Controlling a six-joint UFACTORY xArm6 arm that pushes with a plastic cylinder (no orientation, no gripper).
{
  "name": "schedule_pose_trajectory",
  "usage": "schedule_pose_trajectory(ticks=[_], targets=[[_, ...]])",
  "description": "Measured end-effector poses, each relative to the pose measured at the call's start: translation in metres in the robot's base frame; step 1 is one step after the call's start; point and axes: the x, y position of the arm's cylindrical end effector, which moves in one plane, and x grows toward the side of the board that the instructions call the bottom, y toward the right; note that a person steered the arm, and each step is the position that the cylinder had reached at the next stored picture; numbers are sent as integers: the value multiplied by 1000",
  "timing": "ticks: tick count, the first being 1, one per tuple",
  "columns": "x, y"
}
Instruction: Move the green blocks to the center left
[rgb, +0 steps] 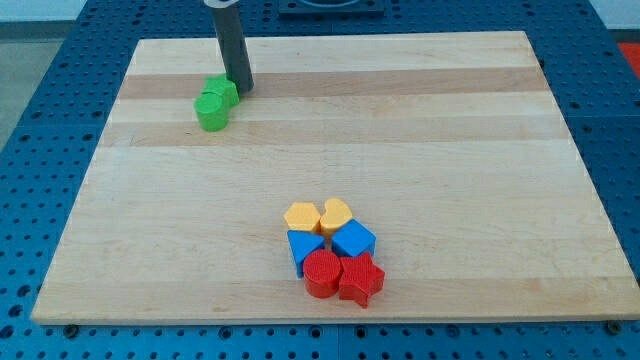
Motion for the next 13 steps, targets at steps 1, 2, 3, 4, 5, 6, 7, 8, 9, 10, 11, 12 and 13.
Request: schedule_pose_trajectory(ticks=[1, 2, 3, 4, 5, 6, 7, 8, 9, 10, 11, 12, 13], targets=[[6, -5], [15, -11], [28, -13], [38, -17], [39, -21], [16, -21], [-14, -22], [-16, -33], [-7, -34], [-1, -38], [1, -43], [7, -46], [19, -46]])
